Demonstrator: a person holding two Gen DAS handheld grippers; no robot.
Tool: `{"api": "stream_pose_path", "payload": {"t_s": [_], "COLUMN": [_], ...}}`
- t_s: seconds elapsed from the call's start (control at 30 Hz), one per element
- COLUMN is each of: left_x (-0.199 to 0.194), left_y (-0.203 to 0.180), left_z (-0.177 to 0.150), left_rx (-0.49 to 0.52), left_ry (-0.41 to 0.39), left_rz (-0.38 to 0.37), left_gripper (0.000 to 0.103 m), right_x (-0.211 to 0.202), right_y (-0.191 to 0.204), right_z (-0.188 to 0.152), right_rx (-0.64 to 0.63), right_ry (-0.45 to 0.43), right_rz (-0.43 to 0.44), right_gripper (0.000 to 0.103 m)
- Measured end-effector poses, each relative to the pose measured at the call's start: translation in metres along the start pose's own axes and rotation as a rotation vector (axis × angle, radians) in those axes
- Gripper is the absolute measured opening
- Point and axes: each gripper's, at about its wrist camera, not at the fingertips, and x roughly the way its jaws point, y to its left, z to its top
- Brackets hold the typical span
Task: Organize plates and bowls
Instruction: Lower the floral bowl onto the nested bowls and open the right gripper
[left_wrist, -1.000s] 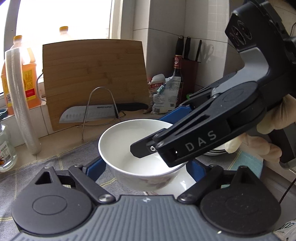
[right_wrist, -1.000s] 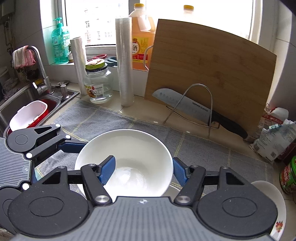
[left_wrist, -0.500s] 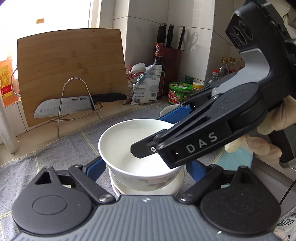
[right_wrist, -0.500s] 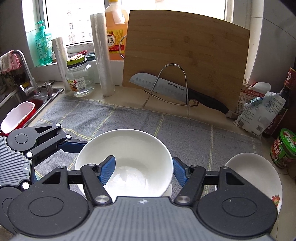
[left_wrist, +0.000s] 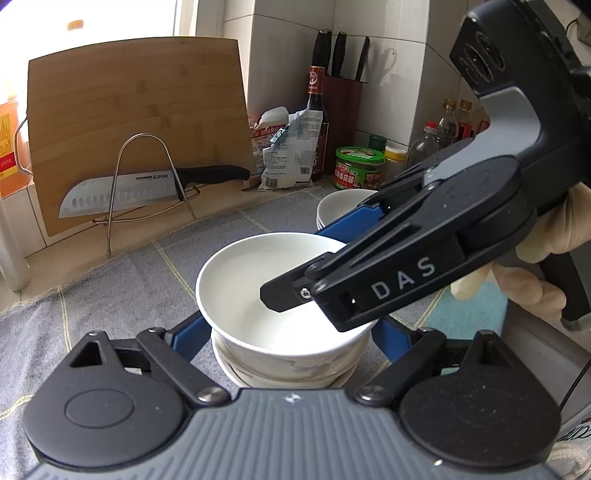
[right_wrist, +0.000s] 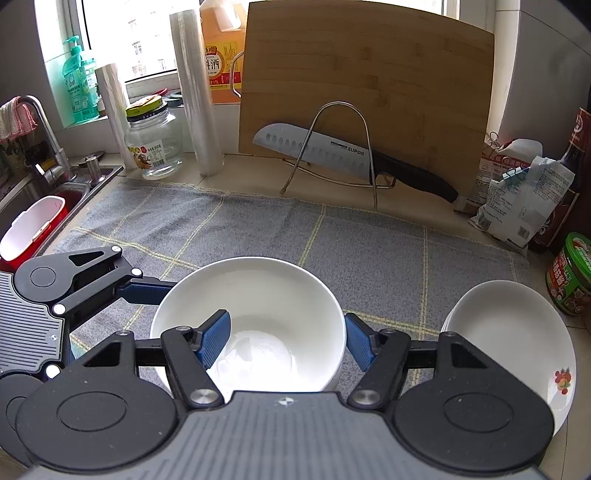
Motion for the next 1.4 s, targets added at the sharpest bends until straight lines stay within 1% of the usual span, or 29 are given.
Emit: {"api": "stream_pose_path", "payload": {"t_s": [0.63, 0.7, 0.73, 0.83, 0.9, 1.0, 1.27, 1.4], "left_x": [0.006, 0.008, 0.008, 0.007, 0.005, -0.001, -0.018, -0.021], "left_y": [-0.001, 0.000, 0.001, 0.004, 0.005, 0.007, 0.022, 0.031], "left_z": [-0.004, -0.005, -0.005, -0.006, -0.007, -0.008, -0.012, -0.019], "left_rx": [0.012, 0.008, 0.002, -0.008, -0.007, -0.006, -0.010, 0.003], "left_ry": [0.010, 0.016, 0.014, 0.008, 0.005, 0.000, -0.002, 0.031], "left_rz": [0.007, 0.009, 0.005, 0.000, 0.002, 0.000, -0.002, -0.021], "left_gripper": [0.094, 0.095, 0.095, 0.098, 0.099, 0.099, 0.100, 0.100], "right_x": [0.006, 0.007, 0.007, 0.005, 0.003, 0.001, -0.005, -0.012], "right_y": [-0.002, -0.003, -0.002, -0.001, 0.000, 0.002, 0.002, 0.004], "right_z": [0.000, 0.000, 0.000, 0.000, 0.001, 0.001, 0.001, 0.000], "right_rx": [0.011, 0.016, 0.017, 0.015, 0.008, 0.000, -0.003, -0.001], "right_ry": [0.016, 0.019, 0.020, 0.012, 0.007, -0.003, -0.023, -0.040], "right_rz": [-0.002, 0.007, 0.009, 0.021, 0.021, 0.017, 0.025, 0.031], "right_gripper": [0.073, 0.077, 0.081, 0.089, 0.091, 0.097, 0.099, 0.103]}}
